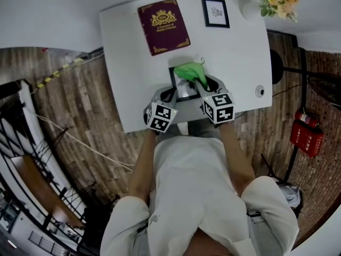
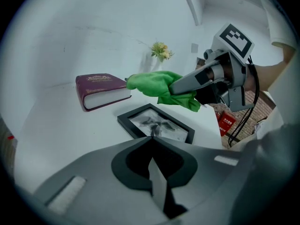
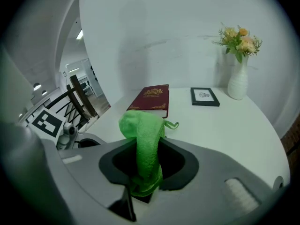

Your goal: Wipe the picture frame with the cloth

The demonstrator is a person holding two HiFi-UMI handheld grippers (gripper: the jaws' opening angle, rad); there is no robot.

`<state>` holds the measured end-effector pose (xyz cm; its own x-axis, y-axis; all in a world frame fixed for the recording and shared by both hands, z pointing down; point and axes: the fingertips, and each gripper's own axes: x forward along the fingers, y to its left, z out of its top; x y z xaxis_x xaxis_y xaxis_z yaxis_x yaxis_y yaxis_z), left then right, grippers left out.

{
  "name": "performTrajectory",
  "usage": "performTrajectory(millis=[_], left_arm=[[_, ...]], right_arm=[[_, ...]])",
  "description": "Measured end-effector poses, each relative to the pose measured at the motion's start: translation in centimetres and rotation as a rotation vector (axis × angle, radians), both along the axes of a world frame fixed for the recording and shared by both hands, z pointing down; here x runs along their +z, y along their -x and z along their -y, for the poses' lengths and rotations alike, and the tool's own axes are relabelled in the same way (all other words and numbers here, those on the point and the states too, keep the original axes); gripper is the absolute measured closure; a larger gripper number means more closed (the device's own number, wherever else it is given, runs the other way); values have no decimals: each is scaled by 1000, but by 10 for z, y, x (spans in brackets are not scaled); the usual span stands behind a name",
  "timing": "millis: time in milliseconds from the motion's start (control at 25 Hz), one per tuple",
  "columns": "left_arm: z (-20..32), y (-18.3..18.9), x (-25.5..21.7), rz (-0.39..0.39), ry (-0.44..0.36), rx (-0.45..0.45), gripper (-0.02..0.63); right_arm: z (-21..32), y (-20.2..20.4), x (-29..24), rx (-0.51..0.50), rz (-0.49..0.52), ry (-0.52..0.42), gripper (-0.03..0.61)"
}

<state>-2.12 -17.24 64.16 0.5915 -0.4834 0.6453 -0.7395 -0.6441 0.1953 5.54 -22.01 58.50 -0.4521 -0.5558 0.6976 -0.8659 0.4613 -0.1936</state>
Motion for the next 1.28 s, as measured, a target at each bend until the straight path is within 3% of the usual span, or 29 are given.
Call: performTrajectory(millis=[680,1120,1280], left_arm=[[-2,2,-1,1,-10,3,594],[-1,4,1,21,-8,6,594],[-2,3,0,-15,3,-9,594]], right_arm=[[-19,85,44,-182,41,107,479],[-19,86,56,-164,77,136,480],[-23,71,60,-145,33,130,480]])
